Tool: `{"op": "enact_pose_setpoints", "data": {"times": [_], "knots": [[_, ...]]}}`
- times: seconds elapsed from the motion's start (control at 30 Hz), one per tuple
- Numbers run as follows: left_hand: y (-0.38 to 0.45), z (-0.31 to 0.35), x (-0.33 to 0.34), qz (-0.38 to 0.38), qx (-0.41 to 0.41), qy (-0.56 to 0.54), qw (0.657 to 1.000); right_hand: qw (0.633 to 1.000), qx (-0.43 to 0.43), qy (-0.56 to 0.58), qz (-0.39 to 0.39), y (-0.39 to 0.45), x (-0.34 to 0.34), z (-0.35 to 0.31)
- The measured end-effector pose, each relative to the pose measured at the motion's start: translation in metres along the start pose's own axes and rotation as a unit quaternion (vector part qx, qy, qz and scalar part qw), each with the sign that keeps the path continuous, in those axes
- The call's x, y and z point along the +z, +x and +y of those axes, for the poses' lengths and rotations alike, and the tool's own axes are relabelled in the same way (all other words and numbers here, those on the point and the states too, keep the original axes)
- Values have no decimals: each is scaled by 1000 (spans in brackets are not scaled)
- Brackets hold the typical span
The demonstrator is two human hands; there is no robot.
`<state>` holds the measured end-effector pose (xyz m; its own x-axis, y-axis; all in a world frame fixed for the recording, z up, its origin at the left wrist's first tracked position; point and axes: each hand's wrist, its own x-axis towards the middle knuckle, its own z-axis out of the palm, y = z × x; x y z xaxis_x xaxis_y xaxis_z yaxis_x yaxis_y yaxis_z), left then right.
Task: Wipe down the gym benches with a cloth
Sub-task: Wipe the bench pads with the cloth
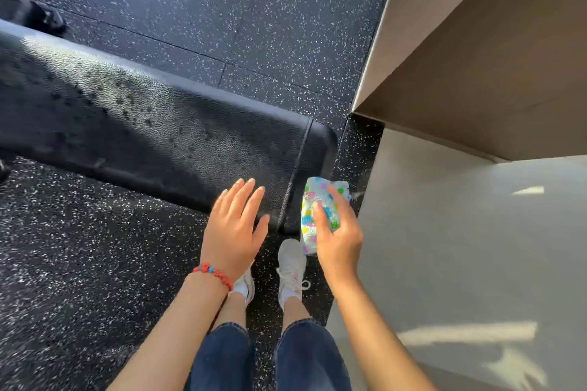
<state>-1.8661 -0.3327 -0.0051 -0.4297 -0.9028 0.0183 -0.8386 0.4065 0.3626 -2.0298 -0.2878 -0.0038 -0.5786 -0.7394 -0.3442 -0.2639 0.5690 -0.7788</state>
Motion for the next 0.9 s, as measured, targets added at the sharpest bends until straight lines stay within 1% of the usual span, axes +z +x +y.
{"op": "enact_pose_setpoints", "data": {"times": [0.1,0.2,0.27,0.33,0.43,0.57,0.67,0.73,0.83,0.9], "knots": [[17,-24,39,-6,7,22,1000,999,-22,-37,20,16,36,24],[27,-44,71,-3,10,50,999,993,-33,-108,44,26,66,43],[27,-55,85,-4,12,64,998,983,-57,-157,72,30,77,47],[24,-62,93,-10,16,74,997,976,-73,-183,93,39,79,43],[22,-64,96,-9,18,69,997,982,-33,-166,82,77,79,26],[21,-65,98,-8,21,61,998,974,-76,-175,121,135,81,5],[21,-65,98,-9,17,56,998,960,-120,-212,137,122,86,15],[22,-65,96,-13,18,50,999,958,-137,-220,125,94,86,27],[22,-64,94,-12,19,45,999,951,-173,-246,71,43,81,50],[23,-63,92,-14,21,47,999,954,-170,-245,26,19,75,56]]}}
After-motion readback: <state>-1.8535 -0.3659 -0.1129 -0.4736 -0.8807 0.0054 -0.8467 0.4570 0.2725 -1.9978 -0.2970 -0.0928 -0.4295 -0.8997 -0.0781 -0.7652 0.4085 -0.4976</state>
